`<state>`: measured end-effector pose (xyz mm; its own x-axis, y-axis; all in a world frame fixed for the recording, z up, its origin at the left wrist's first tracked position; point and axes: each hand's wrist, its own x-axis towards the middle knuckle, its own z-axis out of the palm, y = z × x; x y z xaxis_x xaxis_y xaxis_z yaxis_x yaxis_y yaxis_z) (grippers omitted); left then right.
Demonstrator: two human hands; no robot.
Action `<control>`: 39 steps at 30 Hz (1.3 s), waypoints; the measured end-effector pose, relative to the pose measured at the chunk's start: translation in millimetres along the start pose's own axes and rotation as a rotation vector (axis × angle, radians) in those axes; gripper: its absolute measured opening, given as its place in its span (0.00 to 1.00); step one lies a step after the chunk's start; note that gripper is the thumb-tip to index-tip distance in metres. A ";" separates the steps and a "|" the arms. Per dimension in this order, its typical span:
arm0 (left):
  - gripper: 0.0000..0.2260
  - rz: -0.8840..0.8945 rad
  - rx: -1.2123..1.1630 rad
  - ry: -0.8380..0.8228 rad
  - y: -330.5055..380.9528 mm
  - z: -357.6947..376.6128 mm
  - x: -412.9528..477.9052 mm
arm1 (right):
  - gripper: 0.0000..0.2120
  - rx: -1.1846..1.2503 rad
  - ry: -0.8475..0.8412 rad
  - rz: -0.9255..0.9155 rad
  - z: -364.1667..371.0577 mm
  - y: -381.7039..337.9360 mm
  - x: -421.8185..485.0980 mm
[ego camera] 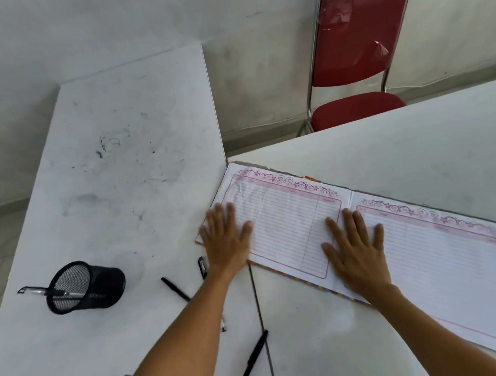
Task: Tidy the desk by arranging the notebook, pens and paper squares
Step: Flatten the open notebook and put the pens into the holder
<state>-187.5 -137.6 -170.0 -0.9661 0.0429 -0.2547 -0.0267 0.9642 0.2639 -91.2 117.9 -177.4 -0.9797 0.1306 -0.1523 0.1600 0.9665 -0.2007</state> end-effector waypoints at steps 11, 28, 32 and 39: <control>0.28 0.613 0.059 -0.078 79.0 15.1 33.8 | 0.32 -0.077 -0.008 0.042 8.4 -9.6 8.8; 0.36 0.276 0.102 0.070 50.0 1.3 105.5 | 0.36 -0.018 0.042 0.126 8.2 23.9 -1.9; 0.34 0.231 0.095 0.096 43.3 3.1 94.9 | 0.36 -0.016 0.023 0.073 7.1 29.1 5.6; 0.31 0.024 0.045 0.121 30.6 12.5 48.4 | 0.36 -0.053 -0.026 -0.129 -3.1 50.2 21.9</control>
<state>-231.9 -102.8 -185.9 -0.9903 0.0371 -0.1339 0.0060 0.9742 0.2256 -104.9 170.0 -187.8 -0.9881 -0.0010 -0.1538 0.0252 0.9853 -0.1688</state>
